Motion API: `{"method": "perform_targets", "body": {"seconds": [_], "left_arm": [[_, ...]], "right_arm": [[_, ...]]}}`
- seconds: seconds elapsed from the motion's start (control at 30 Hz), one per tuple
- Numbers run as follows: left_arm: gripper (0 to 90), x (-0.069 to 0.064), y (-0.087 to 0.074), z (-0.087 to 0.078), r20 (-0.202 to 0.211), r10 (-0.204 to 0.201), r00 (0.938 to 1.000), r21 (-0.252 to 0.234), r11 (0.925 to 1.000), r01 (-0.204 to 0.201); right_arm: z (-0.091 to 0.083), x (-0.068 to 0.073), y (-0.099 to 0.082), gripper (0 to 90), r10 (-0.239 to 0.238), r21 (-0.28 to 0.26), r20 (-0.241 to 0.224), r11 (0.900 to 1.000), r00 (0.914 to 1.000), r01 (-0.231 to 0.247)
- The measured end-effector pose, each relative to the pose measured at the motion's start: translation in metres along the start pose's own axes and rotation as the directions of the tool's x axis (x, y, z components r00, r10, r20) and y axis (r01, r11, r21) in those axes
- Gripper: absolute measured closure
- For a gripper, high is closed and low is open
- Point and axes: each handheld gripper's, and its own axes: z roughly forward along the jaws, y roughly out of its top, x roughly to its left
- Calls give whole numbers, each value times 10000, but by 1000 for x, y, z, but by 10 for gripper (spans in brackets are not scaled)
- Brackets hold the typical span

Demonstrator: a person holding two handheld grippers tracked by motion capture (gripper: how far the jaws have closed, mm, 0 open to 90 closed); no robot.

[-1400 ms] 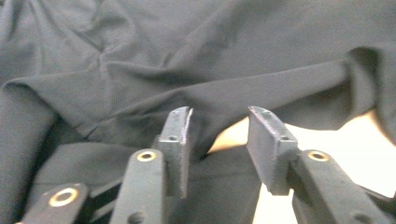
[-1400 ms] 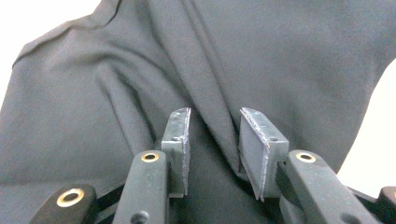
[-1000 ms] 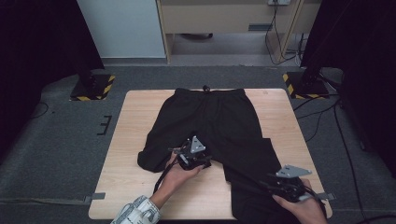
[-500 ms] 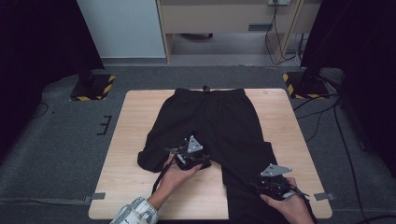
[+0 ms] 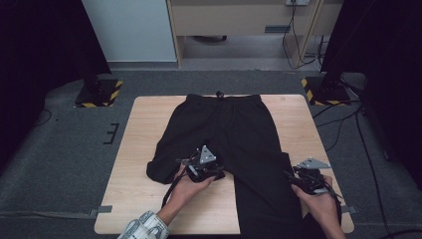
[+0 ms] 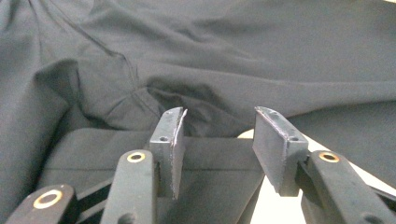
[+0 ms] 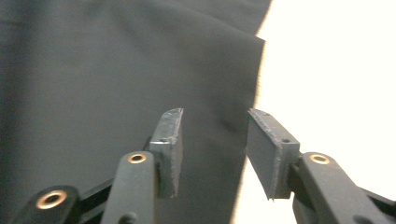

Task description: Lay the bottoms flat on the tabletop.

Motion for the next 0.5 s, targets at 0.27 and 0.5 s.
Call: {"method": "perform_targets", "body": {"seconds": [0.27,0.5], "left_arm": [[528,1,-5,-8,-156,-40,9999,-102,9999,39],[515,5,-7,-11,-315,-162,9994,-147,9998,158]], "right_arm": [[11,-15,-8,515,83,494,-87,9987,9999,-78],[-21,-20,-35,466,-268,639,-641,9975,9976,309]]}}
